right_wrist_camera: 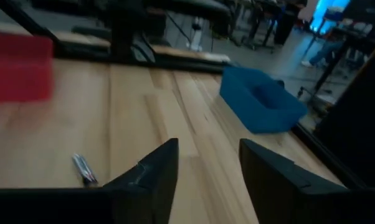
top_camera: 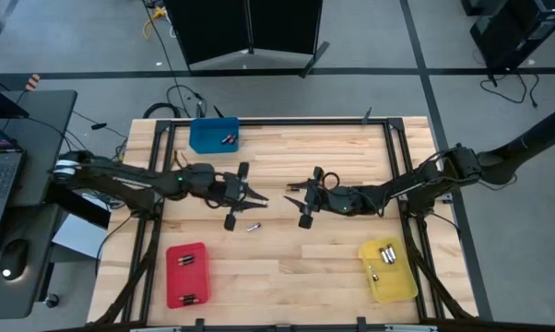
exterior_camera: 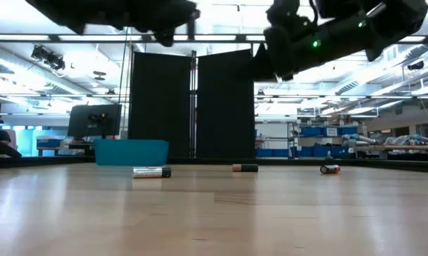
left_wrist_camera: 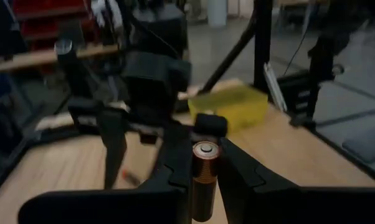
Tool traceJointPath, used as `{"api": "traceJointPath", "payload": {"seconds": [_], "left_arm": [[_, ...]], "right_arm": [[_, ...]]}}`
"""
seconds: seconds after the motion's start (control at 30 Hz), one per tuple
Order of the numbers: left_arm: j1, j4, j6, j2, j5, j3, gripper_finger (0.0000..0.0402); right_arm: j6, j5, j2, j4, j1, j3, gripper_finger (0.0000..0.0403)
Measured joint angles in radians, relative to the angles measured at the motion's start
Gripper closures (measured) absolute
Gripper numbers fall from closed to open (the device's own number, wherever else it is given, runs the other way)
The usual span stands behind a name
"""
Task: Sort batteries
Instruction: Put the brown battery into the red bin
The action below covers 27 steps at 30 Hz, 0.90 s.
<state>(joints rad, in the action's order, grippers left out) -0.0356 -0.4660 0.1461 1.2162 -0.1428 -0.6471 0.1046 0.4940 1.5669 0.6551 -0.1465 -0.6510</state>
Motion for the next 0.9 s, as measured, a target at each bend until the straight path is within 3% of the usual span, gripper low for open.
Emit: {"api": "traceJointPath", "payload": {"seconds": [0.17,0.37,0.6,0.9], "left_arm": [[-0.054,0.250,-0.083,-0.081,0.118,-0.005,0.0349],[-0.172,0.654,-0.239,-0.093,0.237,-0.086,0.0349],[-0.318,0.885,-0.487,-0.083,0.287,-0.170,0.0349],[-0.566,1.119,-1.009,-0.083,0.262,-0.203,0.0349]], "right_arm": [[-0.025,-0.066,0.000,-0.062,0.067,0.000,0.0287],[-0.005,-0.148,0.000,-0.065,0.147,0.001,0.0390],[0.028,-0.250,0.000,-0.053,0.213,0.001,0.0381],[0.064,-0.314,0.000,-0.043,0.266,0.001,0.0388]]}}
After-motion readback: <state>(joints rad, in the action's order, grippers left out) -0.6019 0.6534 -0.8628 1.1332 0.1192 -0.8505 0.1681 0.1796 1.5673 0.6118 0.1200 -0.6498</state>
